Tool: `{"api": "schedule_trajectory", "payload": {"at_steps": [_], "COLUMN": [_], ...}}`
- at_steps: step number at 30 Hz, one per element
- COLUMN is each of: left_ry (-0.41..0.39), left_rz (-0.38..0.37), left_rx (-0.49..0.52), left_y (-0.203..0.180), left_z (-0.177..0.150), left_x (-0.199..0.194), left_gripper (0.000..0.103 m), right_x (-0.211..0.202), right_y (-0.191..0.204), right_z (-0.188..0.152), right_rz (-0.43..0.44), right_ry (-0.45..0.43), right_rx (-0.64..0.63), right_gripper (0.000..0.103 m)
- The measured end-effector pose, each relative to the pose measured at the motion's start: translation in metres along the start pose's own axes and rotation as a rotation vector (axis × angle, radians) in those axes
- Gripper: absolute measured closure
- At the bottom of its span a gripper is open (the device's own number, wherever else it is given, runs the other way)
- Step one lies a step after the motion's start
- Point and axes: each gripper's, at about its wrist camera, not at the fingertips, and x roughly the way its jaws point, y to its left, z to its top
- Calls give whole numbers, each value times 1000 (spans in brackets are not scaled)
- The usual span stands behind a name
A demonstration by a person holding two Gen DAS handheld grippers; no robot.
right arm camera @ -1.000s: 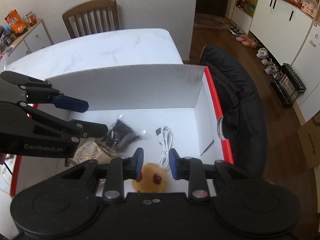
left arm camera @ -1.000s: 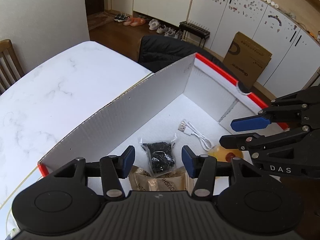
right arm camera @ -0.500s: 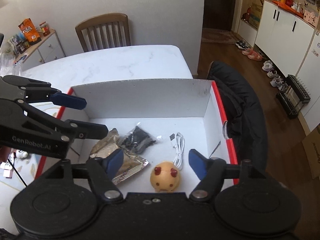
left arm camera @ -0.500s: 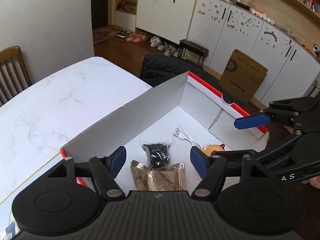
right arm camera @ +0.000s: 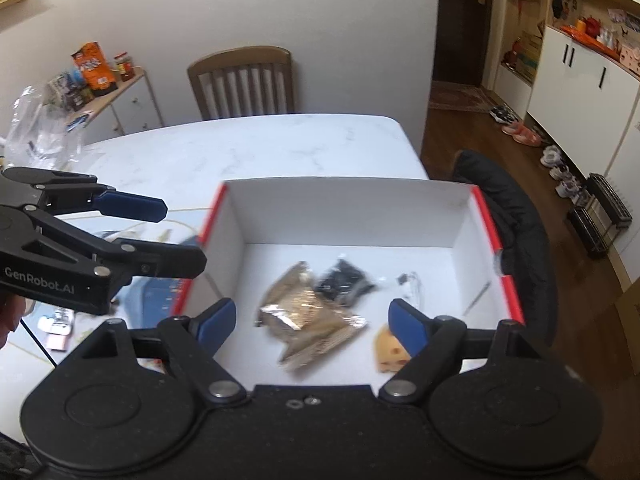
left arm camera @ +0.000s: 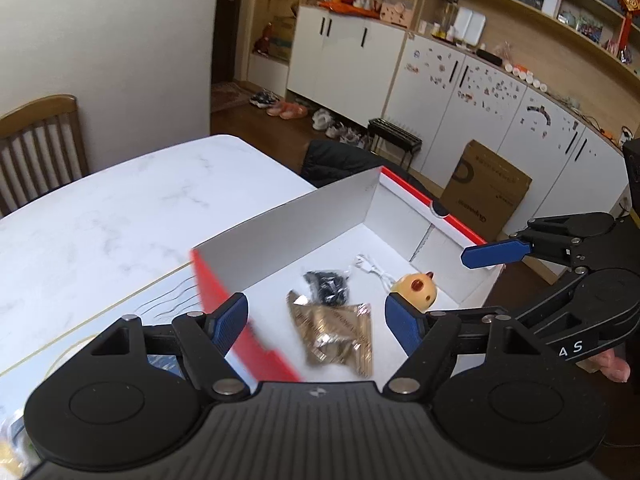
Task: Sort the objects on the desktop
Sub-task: 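Withdraw both open tools from the box back toward the item pile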
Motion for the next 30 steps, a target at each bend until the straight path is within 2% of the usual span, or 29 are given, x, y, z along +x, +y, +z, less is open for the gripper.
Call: {"api": "schedule_trajectory", "payload": {"at_steps": [4,6,16,19,23,30], "left_ry": [-24,-36,-52,-53,-50,-39], "left_rz": [14,24,82,102,132,174], "left_rx": [-24,-32,-66,-75,-102,-127], "left_y": [19,29,89,107,134,178], "left_z": [-18,-28,-77,-87,-104,-127], "left_x": [-29,-42,-102,-115,-126,-138], "left_gripper": [27,20,17,15,7,6], "right_x": [-4,-4,0,3,10,30], "right_y": [29,44,117,136,160,198], "right_z": [-1,0,-6,-6,-7,-14], "right_rz": [17,30,53,53,50,57], "right_ry": [-7,-11,-17,-20,-20,-1], "right_rx": [-23,-29,-79,-83,-89,-87], "right_gripper": [19,19,18,18,18,18]}}
